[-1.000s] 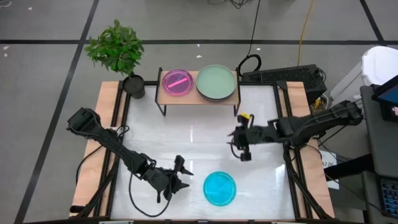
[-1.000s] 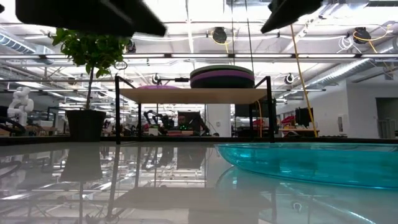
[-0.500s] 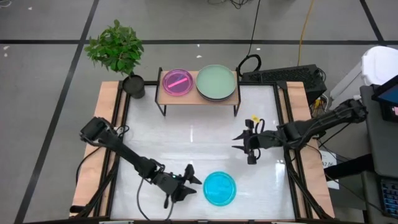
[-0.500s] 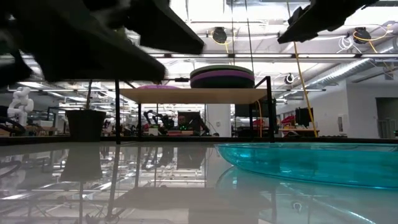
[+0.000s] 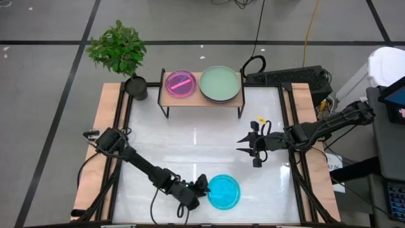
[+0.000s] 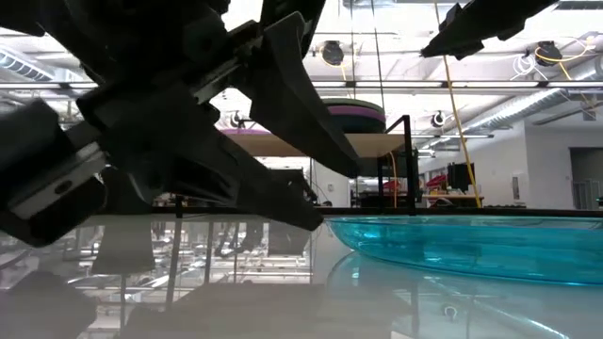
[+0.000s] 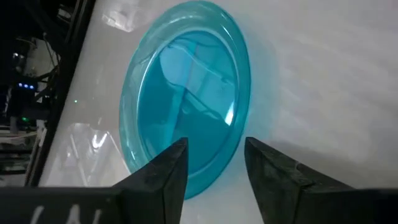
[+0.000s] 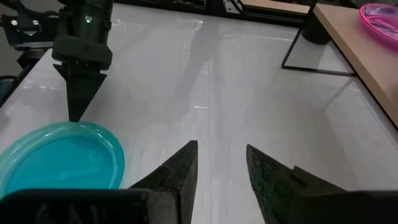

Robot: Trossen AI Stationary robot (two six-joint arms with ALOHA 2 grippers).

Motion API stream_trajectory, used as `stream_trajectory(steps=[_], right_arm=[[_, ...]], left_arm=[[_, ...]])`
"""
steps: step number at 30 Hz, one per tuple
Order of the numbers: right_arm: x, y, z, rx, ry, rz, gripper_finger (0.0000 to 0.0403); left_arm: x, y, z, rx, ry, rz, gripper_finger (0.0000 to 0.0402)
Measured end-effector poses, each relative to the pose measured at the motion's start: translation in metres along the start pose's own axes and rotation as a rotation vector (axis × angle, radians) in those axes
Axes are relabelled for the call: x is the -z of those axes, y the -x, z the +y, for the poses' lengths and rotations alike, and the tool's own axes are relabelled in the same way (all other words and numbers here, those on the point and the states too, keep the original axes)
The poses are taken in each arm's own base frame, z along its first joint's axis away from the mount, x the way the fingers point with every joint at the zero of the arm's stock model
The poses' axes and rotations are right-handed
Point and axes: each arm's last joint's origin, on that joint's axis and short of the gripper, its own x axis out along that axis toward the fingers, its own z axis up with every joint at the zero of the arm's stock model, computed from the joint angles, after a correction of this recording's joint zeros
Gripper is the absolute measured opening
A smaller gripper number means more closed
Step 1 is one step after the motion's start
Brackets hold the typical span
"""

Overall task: Place and stack plates onto a shelf
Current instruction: Stack the blue plate on top of the pink plate on the shelf

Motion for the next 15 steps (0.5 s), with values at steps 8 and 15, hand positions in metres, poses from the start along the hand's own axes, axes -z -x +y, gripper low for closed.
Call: stream_trajectory(steps=[8,15], right_arm=[[0.0,0.0,0.0,0.0,0.008,0.0,0.0118],[0.0,0.0,0.0,0.0,0.008,0.0,0.0118]], left_arm=[[0.012,-0.003,0.004,0.026,-0.165,0.063,0.0151],[0.013,-0.004,0.007,0.025,-0.329,0.053,0.0151]])
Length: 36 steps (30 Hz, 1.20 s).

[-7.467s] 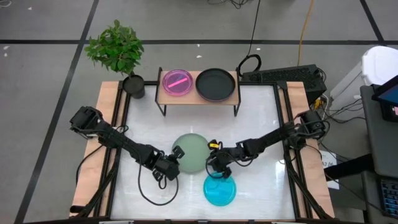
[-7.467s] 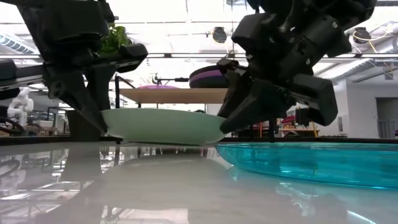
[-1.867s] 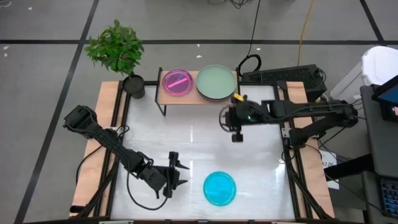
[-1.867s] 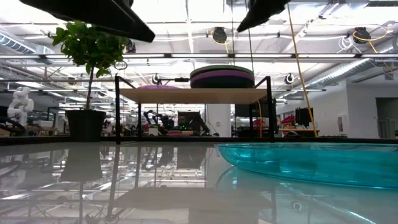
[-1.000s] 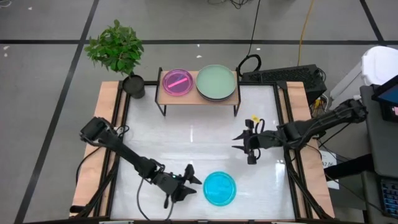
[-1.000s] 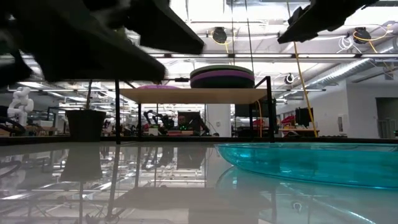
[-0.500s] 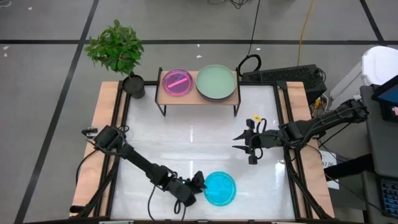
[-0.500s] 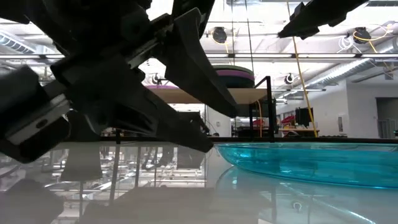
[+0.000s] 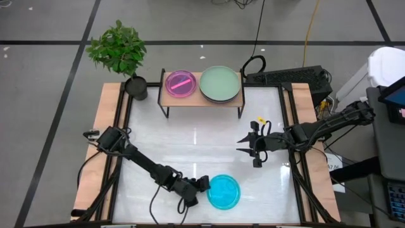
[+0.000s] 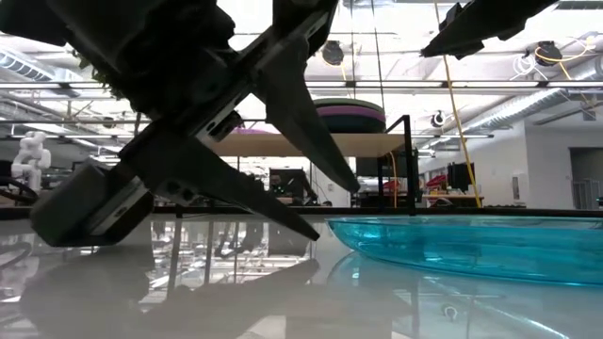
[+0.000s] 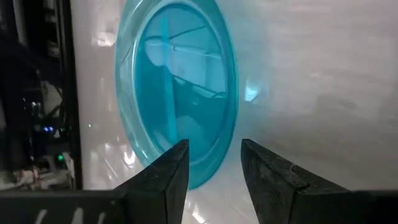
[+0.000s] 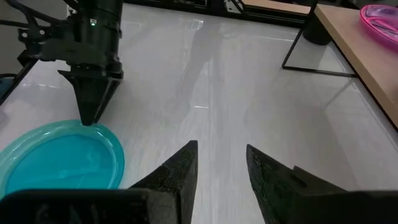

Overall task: Place and stack plates onto a shelf
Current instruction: Stack the blue plate on top of the pink plate on the shelf

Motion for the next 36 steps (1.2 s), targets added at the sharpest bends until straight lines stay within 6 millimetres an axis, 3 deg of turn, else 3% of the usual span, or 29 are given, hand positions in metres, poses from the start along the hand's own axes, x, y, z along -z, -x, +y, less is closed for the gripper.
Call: stream_trajectory(steps=[7,20,36], right_arm=[[0.0,0.0,0.0,0.0,0.003,0.0,0.0118],[0.0,0.0,0.0,0.0,0.018,0.0,0.0118],[0.0,0.0,0.0,-0.001,0.02,0.0,0.0118]], left_arm=[[0.003,-0.001,0.001,0.01,-0.064,-0.018,0.0146],[0.01,-0.005,0.005,0.052,-0.097,-0.092,0.0082],[0.01,-0.011,-0.001,0.084,-0.161,-0.145,0.0076]])
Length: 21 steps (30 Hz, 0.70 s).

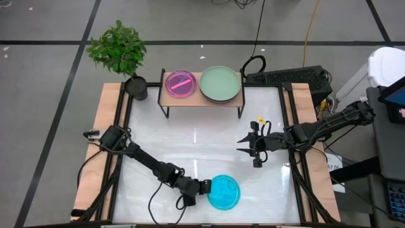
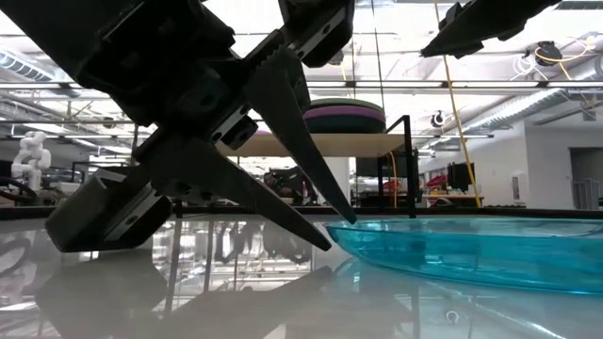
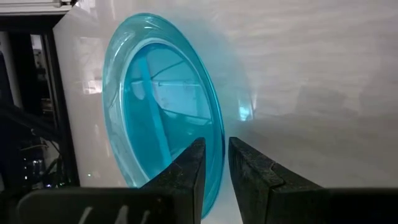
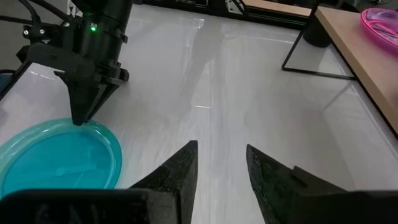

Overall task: Place and stack plates onto a shelf
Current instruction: Stack the blue plate on top of the pink plate on the shelf

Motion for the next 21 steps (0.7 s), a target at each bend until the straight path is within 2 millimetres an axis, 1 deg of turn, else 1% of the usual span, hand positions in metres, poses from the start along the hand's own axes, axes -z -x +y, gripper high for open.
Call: stream_trajectory(steps=[7,9,15,17,21], right_arm=[[0.0,0.0,0.0,0.0,0.001,0.0,0.0118],[0.0,0.0,0.0,0.0,0.001,0.0,0.0118],[0.0,0.0,0.0,0.0,0.001,0.0,0.0118],[0.0,0.0,0.0,0.0,0.001,0.0,0.0118],[0.0,0.0,0.0,0.0,0.001,0.0,0.0118]], left_arm=[[0.0001,-0.0003,-0.0007,0.003,0.001,0.0,0.0074],[0.0002,-0.0005,-0.0011,0.004,0.006,0.0,0.0065],[0.0009,-0.0009,-0.002,0.011,0.033,0.002,0.0012],[0.001,-0.0009,-0.0021,0.011,0.038,0.002,0.0006],[0.0011,-0.0009,-0.002,0.007,0.044,0.013,0.0006]])
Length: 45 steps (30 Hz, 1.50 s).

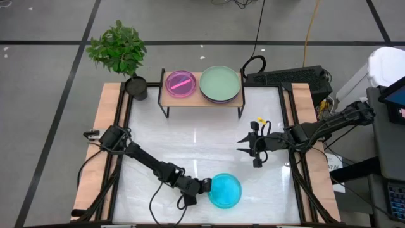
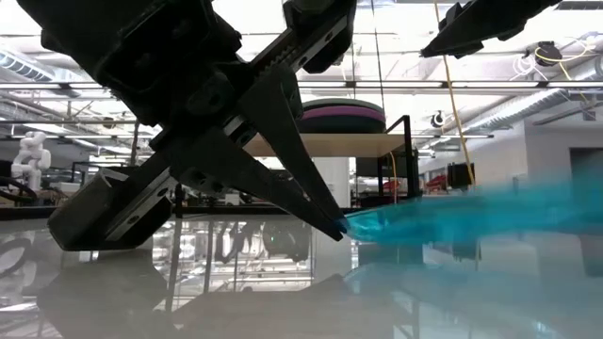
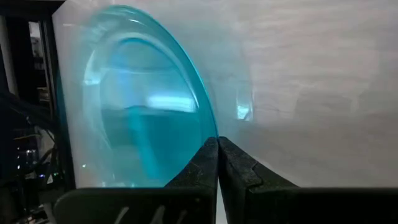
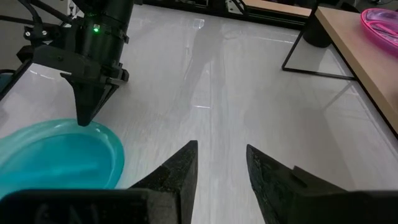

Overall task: Place and stack plates onto a shelf
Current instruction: Stack the blue plate on top of the pink plate on the shelf

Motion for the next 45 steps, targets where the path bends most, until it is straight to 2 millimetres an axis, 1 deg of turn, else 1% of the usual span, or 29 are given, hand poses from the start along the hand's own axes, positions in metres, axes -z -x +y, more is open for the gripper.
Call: stream_trajectory(steps=[3,6,9,13,17,21,24,27,31,37,41,45], right_arm=[[0.0,0.0,0.0,0.0,0.0,0.0,0.0118],[0.0,0.0,0.0,0.0,0.0,0.0,0.0118],[0.0,0.0,0.0,-0.001,0.0,0.002,0.0118],[0.0,0.0,0.0,0.0,0.002,0.004,0.0118],[0.001,0.0,0.0,0.0,0.003,0.007,0.0118],[0.001,0.0,0.0,0.002,0.007,0.007,0.0118],[0.001,0.0,0.0,0.004,0.007,0.007,0.0118],[0.0,0.0,-0.001,0.031,0.004,0.004,0.0118],[-0.001,0.001,-0.002,0.056,-0.011,-0.012,0.0112],[-0.005,0.006,-0.003,0.053,-0.033,-0.059,0.0071],[-0.006,0.01,-0.005,0.052,-0.036,-0.074,0.0039],[-0.007,0.012,-0.005,0.05,-0.035,-0.08,0.0013]], left_arm=[[0.0,0.001,0.0,-0.01,0.006,0.024,0.0006],[0.0,0.006,0.004,-0.017,0.058,0.027,0.0006],[0.001,0.017,0.01,-0.028,0.112,0.045,0.0006],[0.0,0.043,0.027,-0.053,0.162,0.064,0.0006],[0.005,0.065,0.032,-0.024,0.224,0.139,0.0006],[0.008,0.092,0.043,-0.056,0.289,0.198,0.0006],[0.013,0.111,0.047,-0.064,0.347,0.254,0.0006],[0.018,0.134,0.054,-0.113,0.404,0.306,0.0006],[0.03,0.161,0.06,-0.158,0.461,0.392,0.0006],[0.055,0.201,0.07,-0.232,0.545,0.464,0.0006],[0.075,0.222,0.076,-0.277,0.596,0.498,0.0005],[0.1,0.236,0.081,-0.317,0.651,0.557,0.0005]])
